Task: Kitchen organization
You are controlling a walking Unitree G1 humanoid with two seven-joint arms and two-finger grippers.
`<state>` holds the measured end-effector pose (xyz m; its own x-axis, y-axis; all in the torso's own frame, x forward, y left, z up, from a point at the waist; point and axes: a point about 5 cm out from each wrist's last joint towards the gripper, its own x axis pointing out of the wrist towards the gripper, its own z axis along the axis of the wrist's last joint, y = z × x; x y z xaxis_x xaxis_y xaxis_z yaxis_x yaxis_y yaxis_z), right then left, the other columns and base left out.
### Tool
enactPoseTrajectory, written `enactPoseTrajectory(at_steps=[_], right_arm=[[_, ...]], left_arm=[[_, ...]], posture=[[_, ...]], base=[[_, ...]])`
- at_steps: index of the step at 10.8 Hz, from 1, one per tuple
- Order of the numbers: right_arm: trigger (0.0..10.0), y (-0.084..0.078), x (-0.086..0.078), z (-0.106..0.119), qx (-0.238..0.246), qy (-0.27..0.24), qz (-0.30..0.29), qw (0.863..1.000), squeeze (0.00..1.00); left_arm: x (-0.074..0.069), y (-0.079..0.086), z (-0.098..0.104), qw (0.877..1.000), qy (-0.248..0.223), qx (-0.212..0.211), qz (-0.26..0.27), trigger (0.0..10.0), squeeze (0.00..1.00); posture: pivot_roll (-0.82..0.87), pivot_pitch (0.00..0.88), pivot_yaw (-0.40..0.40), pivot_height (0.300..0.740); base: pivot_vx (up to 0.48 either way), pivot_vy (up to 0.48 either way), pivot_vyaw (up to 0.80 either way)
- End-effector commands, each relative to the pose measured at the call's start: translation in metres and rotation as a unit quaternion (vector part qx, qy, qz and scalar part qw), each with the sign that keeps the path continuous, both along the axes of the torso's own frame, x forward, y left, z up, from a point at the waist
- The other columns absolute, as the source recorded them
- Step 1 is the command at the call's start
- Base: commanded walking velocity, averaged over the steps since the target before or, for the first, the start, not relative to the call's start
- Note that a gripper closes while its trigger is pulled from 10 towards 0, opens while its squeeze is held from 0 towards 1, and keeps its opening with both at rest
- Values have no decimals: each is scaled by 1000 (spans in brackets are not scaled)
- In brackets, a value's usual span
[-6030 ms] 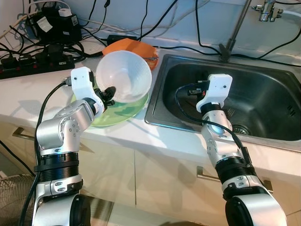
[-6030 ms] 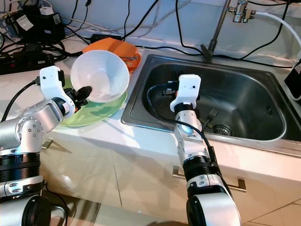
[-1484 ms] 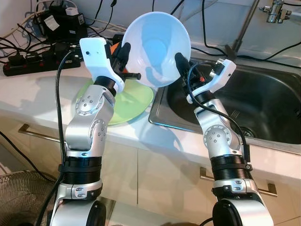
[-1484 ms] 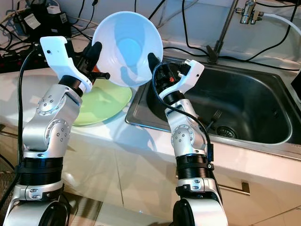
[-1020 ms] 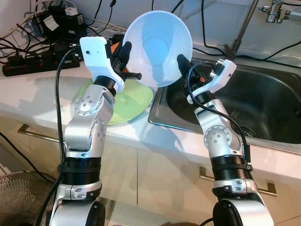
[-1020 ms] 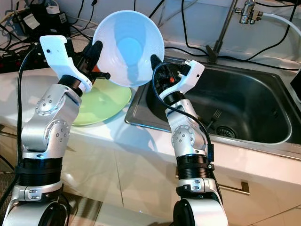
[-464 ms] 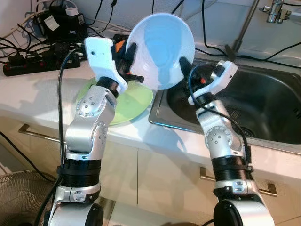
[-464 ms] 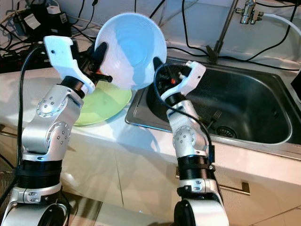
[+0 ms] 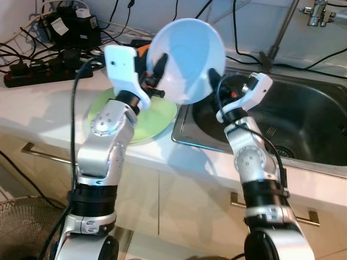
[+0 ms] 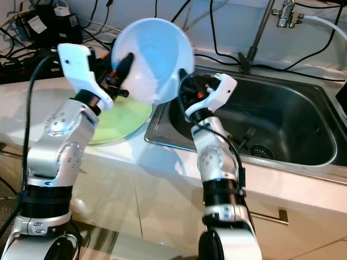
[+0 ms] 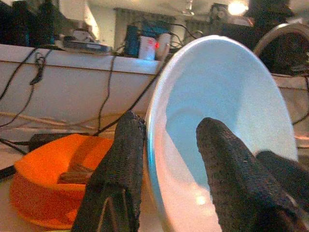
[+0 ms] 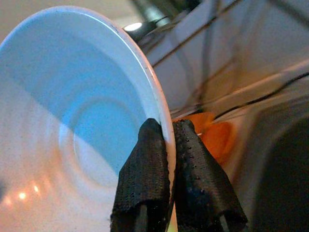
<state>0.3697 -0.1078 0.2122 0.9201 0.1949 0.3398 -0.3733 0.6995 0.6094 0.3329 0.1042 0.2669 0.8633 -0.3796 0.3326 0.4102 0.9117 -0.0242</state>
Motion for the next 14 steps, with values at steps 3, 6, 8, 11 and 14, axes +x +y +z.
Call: enactPoseTrajectory(at_steps=[3, 6, 8, 11, 14], right_arm=[[0, -51, 11, 18, 25, 0, -154, 988, 0], [10000, -82, 15, 23, -148, -4, -274, 950, 0], [10000, -86, 18, 18, -272, -5, -303, 913, 0], [10000, -77, 27, 1, -504, -17, -308, 807, 0], [10000, -74, 29, -30, -591, 28, -267, 761, 0]], left_arm=[[-3, -7, -5, 999, 12, 30, -12, 10000, 0], [-7, -17, -18, 995, 52, 66, -55, 10000, 0], [-12, -25, -39, 987, 104, 87, -90, 10000, 0], [-19, -32, -51, 977, 140, 109, -116, 10000, 0], [-25, -31, -61, 968, 173, 127, -128, 10000, 0]], posture=[[244, 35, -29, 740], [245, 34, -33, 740], [245, 34, -34, 740], [252, 35, -41, 740], [266, 39, -50, 740]], base=[[0, 0, 0], [0, 0, 0], [0, 0, 0], [0, 0, 0], [0, 0, 0]])
